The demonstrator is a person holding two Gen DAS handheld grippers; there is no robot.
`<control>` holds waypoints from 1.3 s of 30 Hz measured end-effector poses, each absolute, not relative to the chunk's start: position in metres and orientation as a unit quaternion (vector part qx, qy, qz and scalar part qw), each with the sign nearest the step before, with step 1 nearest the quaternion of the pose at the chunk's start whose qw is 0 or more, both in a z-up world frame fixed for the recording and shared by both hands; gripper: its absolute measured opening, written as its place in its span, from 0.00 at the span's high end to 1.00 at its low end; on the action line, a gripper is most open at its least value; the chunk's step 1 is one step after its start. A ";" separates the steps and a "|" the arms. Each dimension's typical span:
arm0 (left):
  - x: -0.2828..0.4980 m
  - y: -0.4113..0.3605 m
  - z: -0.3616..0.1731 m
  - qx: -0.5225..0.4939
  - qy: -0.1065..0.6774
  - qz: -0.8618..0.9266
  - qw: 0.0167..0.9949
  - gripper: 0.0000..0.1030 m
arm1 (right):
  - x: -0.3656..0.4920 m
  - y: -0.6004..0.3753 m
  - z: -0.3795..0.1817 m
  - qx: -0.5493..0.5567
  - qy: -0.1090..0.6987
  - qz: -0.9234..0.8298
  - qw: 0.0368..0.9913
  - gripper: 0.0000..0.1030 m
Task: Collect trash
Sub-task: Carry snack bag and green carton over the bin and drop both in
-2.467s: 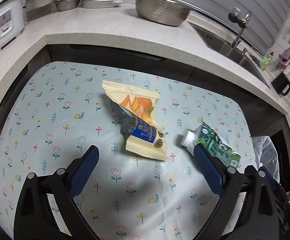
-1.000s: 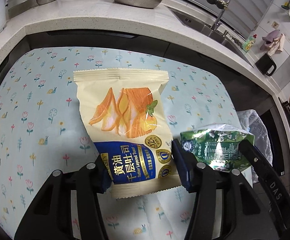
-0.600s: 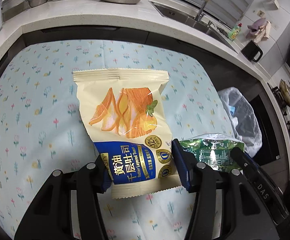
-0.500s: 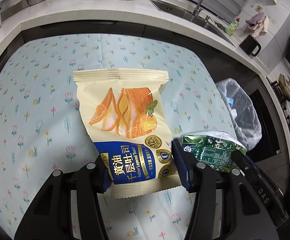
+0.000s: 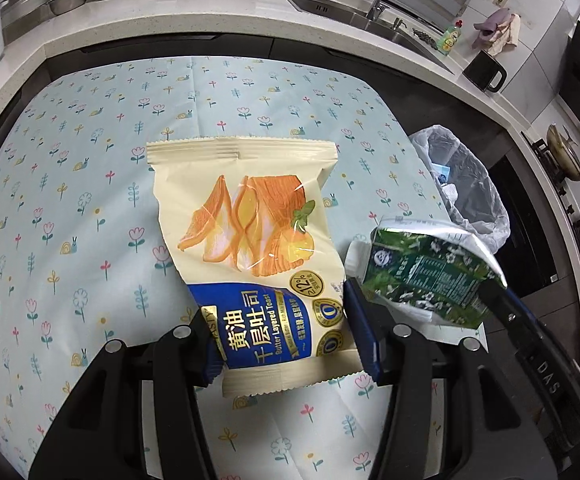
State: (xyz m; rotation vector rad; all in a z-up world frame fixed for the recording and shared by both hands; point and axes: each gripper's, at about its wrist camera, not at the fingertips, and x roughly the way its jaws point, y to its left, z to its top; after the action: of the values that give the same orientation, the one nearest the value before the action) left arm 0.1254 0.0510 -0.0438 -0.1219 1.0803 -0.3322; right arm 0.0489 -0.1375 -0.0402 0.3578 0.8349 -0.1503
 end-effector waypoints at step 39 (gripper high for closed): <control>0.182 -0.185 -0.006 0.051 0.471 -0.318 0.822 0.51 | 0.054 -0.343 0.011 0.240 0.272 -0.249 0.898 0.86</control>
State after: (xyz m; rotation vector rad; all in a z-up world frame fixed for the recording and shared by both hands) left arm 0.1824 -0.1855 -0.0064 0.1079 1.0015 -0.6764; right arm 0.0537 -0.3427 0.0107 0.4968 0.5638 -0.5151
